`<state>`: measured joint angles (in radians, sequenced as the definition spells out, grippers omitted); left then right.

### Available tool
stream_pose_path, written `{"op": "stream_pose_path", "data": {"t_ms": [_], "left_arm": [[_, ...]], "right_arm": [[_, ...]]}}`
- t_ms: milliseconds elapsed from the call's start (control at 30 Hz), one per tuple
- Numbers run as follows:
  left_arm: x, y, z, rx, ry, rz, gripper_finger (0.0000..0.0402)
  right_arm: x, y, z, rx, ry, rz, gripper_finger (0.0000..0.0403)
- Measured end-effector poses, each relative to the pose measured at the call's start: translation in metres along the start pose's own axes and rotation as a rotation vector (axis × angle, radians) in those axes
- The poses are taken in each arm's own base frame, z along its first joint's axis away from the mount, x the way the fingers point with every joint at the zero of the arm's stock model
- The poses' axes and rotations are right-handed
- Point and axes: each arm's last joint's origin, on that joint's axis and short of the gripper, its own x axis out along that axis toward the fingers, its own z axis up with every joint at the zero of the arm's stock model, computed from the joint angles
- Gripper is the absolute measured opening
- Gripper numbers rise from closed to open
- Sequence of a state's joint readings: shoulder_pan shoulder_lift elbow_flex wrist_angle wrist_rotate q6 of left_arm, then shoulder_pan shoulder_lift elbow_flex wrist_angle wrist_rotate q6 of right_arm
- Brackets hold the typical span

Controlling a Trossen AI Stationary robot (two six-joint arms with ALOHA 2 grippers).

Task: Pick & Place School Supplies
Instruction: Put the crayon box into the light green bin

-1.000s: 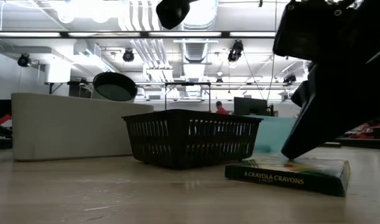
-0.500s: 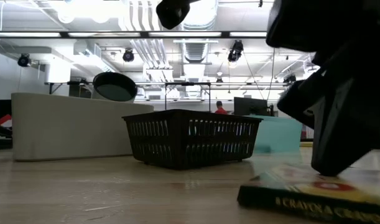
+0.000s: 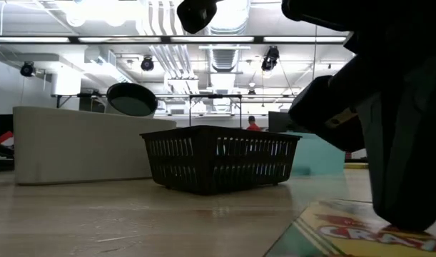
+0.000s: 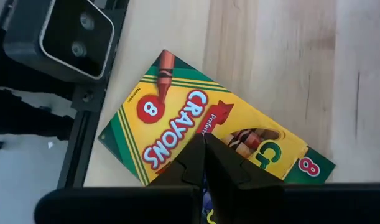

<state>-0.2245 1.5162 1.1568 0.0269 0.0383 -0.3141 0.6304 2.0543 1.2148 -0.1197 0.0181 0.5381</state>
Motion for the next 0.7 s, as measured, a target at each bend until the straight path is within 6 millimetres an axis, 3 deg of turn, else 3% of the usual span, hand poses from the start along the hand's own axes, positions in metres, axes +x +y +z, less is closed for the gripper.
{"op": "stream_pose_path", "data": {"t_ms": [300, 700], "left_arm": [[0.000, -0.001, 0.000, -0.001, 0.000, -0.004, 0.0183], [0.000, -0.002, 0.000, -0.005, -0.001, -0.003, 0.0182]], "right_arm": [[-0.004, -0.005, -0.005, 0.035, 0.032, -0.066, 0.0008], [-0.029, 0.001, 0.017, -0.082, -0.024, -0.232, 0.0008]]}}
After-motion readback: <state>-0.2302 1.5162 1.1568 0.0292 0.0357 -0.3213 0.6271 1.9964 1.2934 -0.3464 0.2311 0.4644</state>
